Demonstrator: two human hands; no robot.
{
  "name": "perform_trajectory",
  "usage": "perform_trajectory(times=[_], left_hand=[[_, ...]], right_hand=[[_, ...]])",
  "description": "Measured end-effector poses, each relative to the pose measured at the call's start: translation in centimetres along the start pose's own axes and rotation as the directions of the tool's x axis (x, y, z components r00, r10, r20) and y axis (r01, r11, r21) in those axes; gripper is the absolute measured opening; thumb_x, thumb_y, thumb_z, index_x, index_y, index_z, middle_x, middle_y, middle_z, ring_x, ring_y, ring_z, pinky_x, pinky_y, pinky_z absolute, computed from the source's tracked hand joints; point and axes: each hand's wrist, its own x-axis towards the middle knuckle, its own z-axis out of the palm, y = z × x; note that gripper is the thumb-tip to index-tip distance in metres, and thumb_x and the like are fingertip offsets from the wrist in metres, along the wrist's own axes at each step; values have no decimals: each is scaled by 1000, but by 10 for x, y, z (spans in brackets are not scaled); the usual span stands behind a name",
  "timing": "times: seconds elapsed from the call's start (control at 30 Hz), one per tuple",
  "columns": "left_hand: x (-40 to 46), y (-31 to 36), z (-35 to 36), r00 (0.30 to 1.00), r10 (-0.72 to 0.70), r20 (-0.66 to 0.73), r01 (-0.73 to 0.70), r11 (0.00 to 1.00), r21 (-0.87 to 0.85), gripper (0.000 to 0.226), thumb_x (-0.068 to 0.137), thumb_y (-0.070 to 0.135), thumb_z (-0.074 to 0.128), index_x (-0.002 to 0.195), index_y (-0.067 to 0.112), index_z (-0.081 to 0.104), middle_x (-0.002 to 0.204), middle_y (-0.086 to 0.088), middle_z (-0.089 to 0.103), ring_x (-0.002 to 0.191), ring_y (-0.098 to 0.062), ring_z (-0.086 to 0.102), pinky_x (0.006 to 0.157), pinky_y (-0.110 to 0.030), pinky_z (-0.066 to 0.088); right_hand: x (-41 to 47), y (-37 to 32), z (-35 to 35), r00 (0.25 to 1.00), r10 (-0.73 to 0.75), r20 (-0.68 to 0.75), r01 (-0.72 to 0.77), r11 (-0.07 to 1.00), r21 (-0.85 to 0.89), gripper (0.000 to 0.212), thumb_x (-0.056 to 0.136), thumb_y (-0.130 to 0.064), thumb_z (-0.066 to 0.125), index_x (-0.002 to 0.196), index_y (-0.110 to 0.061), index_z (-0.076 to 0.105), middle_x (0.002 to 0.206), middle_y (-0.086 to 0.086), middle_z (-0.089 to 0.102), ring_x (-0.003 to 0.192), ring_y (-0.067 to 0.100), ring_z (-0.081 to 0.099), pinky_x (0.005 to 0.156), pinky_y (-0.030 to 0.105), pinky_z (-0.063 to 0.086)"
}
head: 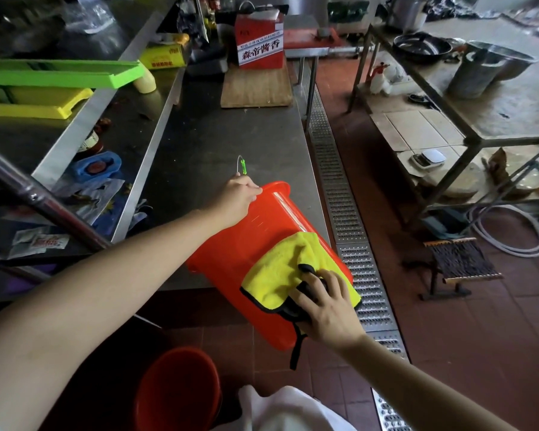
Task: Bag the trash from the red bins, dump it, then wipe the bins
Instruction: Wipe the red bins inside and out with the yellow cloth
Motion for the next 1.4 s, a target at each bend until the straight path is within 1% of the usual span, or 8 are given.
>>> perform_trajectory(times=[0.27, 0.43, 0.57, 0.8, 0.93, 1.07, 1.23, 1.4], left_hand=[[-7, -13, 3, 1000, 4, -26, -5, 999, -42, 28, 94, -6, 56, 120, -4, 67, 119, -14, 66, 113, -29, 59, 120, -25, 15], [-12, -26, 2, 999, 28, -20, -29, 999, -40, 28, 92, -6, 58, 117, -2, 69, 114, -13, 68, 109, -31, 61, 119, -33, 23], [-18, -29, 8, 997, 70, -38, -70, 998, -3, 30, 90, -7, 61, 117, 0, 70, 112, -10, 68, 103, -28, 65, 120, -38, 23], [-30, -34, 12, 992, 63, -113, -63, 998, 1, 31, 91, -2, 62, 121, 4, 68, 113, -4, 67, 99, -19, 65, 119, -35, 27], [-33, -34, 10, 990, 54, -132, -60, 997, -38, 31, 90, -5, 63, 119, 1, 69, 112, -7, 68, 95, -18, 66, 119, -36, 28], [-37, -38, 10, 986, 66, -154, -76, 995, -59, 31, 87, -10, 62, 115, 0, 71, 109, -9, 69, 98, -24, 66, 117, -21, 21], [-36, -49, 4, 998, 18, -54, -19, 1000, -3, 51, 81, -19, 50, 124, 4, 67, 119, -6, 65, 118, -28, 56, 115, -39, 34], [-37, -46, 11, 994, 69, -89, -65, 997, 51, 41, 87, -11, 59, 122, 8, 69, 113, -5, 67, 114, -34, 58, 115, -46, 34]], right_hand=[[113, -13, -4, 995, 94, 22, -96, 992, 86, 53, 79, -48, 65, 129, -32, 57, 142, 7, 48, 125, 42, 44, 95, 53, 41], [157, -16, -5, 997, 61, 55, -66, 993, 102, 51, 76, -45, 62, 123, -30, 53, 132, 5, 53, 117, 42, 46, 89, 52, 43], [104, -13, -3, 992, 26, 124, -37, 996, 85, 67, 63, -49, 73, 124, -30, 52, 133, 3, 48, 118, 40, 44, 88, 50, 43], [9, -3, 0, 998, -6, 70, -2, 995, 103, 63, 59, -42, 76, 117, -27, 58, 131, 3, 50, 117, 39, 44, 88, 49, 42], [45, -6, -4, 996, 49, 74, -59, 988, 140, 62, 62, -43, 70, 121, -29, 56, 132, 5, 49, 118, 42, 45, 89, 52, 44], [118, -7, -4, 988, 145, 61, -154, 969, 193, 62, 71, -40, 69, 130, -27, 55, 141, 8, 48, 122, 44, 45, 91, 54, 45], [177, -4, 3, 978, 179, 111, -202, 943, 263, 65, 80, -54, 67, 138, -29, 53, 150, 2, 42, 137, 40, 34, 103, 58, 41], [150, -4, 1, 988, 145, 57, -154, 962, 226, 61, 75, -53, 70, 128, -25, 57, 136, 7, 50, 121, 42, 43, 89, 55, 47]])
